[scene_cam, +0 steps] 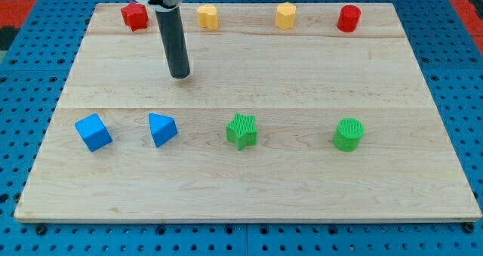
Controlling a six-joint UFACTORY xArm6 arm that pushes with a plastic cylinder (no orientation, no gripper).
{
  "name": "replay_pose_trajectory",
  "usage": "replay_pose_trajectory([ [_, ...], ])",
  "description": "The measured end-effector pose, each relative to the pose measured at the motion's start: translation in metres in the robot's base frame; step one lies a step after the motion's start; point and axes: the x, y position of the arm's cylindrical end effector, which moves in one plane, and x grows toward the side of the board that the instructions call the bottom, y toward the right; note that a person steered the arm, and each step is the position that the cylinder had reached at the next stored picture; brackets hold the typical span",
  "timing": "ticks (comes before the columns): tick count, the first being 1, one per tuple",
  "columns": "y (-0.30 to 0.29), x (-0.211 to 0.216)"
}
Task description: Move the blue blocks to the center right
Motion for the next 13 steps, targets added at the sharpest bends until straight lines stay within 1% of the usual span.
replay_pose_trajectory([
  [2, 0.000, 0.000],
  [4, 0.010, -0.037],
  [5, 0.021, -0.028],
  [6, 0.027, 0.014],
  [8, -0.001, 0.069],
  [9, -0.003, 0.096],
  [10, 0.030, 0.106],
  [11, 0.026, 0.132],
  [12, -0.005, 0.142],
  [13, -0.035, 0.133],
])
